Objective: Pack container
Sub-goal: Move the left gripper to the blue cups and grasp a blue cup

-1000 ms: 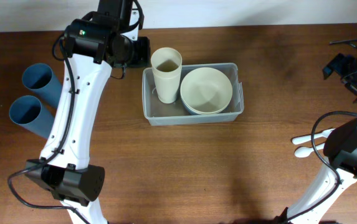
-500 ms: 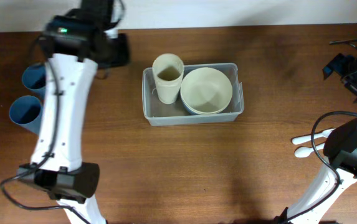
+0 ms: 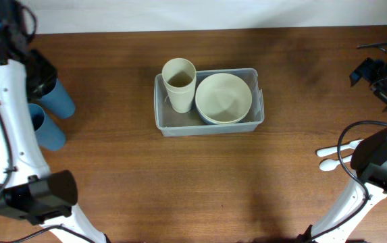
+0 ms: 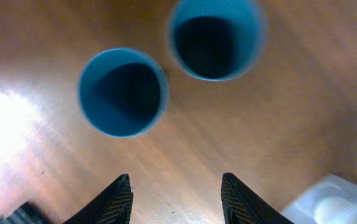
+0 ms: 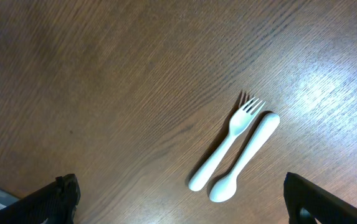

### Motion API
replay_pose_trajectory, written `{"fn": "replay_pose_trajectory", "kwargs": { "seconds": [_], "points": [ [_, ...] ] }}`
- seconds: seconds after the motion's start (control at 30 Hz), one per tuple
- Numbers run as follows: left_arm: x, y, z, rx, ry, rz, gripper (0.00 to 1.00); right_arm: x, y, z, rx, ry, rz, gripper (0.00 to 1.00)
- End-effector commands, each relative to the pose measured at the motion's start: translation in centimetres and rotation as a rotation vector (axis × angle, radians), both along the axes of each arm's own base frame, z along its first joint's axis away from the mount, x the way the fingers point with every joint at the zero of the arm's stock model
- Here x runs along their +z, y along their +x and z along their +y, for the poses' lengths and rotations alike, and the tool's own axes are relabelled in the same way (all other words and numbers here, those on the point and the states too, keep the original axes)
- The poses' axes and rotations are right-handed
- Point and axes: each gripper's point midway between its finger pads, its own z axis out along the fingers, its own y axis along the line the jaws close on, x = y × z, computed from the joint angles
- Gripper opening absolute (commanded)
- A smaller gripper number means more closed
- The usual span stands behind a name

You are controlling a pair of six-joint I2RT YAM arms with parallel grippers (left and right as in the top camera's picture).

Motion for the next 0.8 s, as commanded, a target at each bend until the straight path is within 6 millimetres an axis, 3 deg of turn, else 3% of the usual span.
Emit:
{"fn": "replay_pose_trajectory", "kwargs": {
  "seconds": [0.0, 0.13, 0.3, 0.53, 0.77],
  "points": [
    [-2.8, -2.0, 2.0, 0.067, -0.048, 0.097, 0.48, 0.4, -0.3, -0.5, -0.016, -0.017, 0.0, 0.99],
    [-5.8, -4.5, 3.5, 0.173, -0.103, 0.197, 0.48, 0.4, -0.3, -0.5, -0.016, -0.017, 0.0, 0.99],
    [-6.8, -6.1, 5.3, 0.259, -0.126, 0.228, 0.48, 0.4, -0.3, -0.5, -0.016, -0.017, 0.0, 0.99],
    [-7.1, -6.6, 6.1, 0.3, -0.174, 0.211, 0.48, 0.4, -0.3, -0.5, -0.016, -0.017, 0.0, 0.99],
    [-8.0, -5.5, 5.9, 0.292, -0.202, 0.174, 0.48, 0.4, -0.3, -0.5, -0.016, -0.017, 0.0, 0.99]
  ]
}}
